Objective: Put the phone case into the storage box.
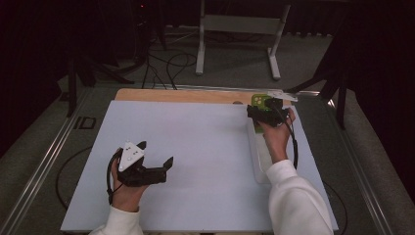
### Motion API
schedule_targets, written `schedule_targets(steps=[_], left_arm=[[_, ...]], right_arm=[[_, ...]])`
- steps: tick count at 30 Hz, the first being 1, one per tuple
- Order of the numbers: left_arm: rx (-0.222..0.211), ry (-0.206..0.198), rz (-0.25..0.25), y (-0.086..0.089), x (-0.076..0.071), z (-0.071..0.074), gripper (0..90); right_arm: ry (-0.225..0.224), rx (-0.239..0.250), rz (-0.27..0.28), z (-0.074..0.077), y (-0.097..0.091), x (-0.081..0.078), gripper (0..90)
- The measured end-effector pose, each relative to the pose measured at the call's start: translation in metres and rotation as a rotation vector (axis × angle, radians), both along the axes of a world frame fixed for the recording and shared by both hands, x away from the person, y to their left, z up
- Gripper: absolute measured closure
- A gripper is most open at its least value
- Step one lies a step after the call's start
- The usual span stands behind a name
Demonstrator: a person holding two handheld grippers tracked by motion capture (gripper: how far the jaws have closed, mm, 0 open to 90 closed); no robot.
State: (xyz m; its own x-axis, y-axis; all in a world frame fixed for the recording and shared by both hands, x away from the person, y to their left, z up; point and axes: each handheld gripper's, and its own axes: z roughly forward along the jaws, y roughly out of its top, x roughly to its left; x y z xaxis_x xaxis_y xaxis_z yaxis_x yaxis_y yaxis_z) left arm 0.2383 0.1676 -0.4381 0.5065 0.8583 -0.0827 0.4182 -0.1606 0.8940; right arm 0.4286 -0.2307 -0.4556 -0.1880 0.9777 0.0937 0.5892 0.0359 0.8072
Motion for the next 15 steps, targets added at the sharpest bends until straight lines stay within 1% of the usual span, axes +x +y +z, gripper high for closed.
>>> schedule_targets(steps=[5, 9, 13, 15], left_arm=[[0.000, 0.000, 0.001, 0.001, 0.000, 0.000, 1.3], [-0.001, -0.001, 0.001, 0.001, 0.000, 0.000, 1.3], [0.004, 0.001, -0.004, -0.001, 0.000, 0.000, 1.3], [0.003, 0.001, -0.005, -0.001, 0.000, 0.000, 1.3]], right_arm=[[0.014, -0.003, 0.021, 0.000, 0.000, -0.007, 7.6], [0.009, -0.006, 0.038, 0.002, 0.001, -0.013, 7.7], [0.002, 0.011, 0.045, 0.005, -0.001, -0.019, 7.7], [-0.002, 0.010, 0.050, 0.006, -0.001, -0.021, 7.6]])
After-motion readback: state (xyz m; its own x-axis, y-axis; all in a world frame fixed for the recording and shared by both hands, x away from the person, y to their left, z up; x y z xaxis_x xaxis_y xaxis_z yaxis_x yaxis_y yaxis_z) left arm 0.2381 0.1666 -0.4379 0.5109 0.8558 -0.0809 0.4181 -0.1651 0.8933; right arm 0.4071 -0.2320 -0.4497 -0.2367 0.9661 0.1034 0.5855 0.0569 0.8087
